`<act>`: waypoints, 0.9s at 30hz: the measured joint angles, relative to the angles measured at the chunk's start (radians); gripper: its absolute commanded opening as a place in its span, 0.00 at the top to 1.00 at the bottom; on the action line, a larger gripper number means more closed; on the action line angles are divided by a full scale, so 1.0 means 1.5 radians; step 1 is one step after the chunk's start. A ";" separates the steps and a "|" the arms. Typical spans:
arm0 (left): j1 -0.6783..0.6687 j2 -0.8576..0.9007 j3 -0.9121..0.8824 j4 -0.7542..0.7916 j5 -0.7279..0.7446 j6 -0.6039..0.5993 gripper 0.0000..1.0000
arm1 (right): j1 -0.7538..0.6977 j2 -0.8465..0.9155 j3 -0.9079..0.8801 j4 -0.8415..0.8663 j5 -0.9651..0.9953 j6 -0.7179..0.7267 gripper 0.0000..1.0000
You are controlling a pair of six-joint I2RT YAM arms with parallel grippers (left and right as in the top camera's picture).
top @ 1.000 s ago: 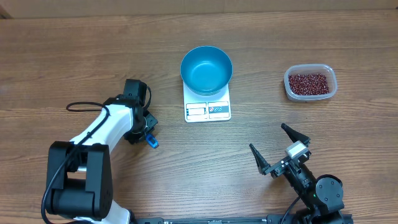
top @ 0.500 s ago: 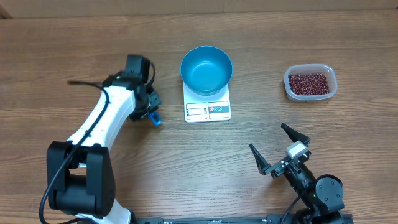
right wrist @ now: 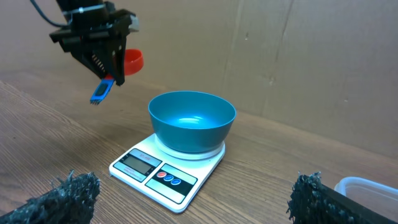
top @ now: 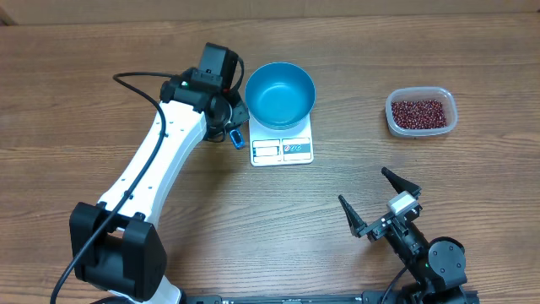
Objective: Scoop item into bowl and weigh 150g on scale
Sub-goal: 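Lift the red scoop with the left gripper toward the scale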
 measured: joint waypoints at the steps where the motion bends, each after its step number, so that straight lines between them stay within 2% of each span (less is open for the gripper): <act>1: -0.006 -0.002 0.006 -0.005 0.000 -0.009 0.96 | 0.000 0.000 0.000 0.001 0.000 -0.001 0.00; 4: -0.021 -0.010 0.011 -0.013 0.008 -0.034 0.96 | 0.000 0.000 0.000 0.002 -0.008 0.017 0.00; 7: -0.038 -0.019 0.012 -0.013 0.032 -0.066 0.96 | 0.000 0.000 0.000 0.008 -0.019 0.090 0.00; 12: -0.065 -0.021 0.012 -0.011 0.063 -0.143 0.96 | 0.000 0.000 0.000 0.010 -0.025 0.335 0.00; 16: -0.087 -0.021 0.012 0.006 0.072 -0.207 0.96 | 0.000 0.000 0.000 0.008 -0.026 0.577 0.00; 18: -0.098 -0.021 0.012 0.014 0.074 -0.228 0.96 | 0.000 0.000 0.000 0.009 -0.025 0.657 0.00; 22: -0.123 -0.021 0.012 0.017 0.076 -0.272 0.96 | 0.000 0.000 0.000 0.036 -0.029 0.756 0.00; 27: -0.145 -0.021 0.013 0.027 0.080 -0.322 0.96 | 0.000 0.000 0.000 0.078 -0.044 0.803 0.00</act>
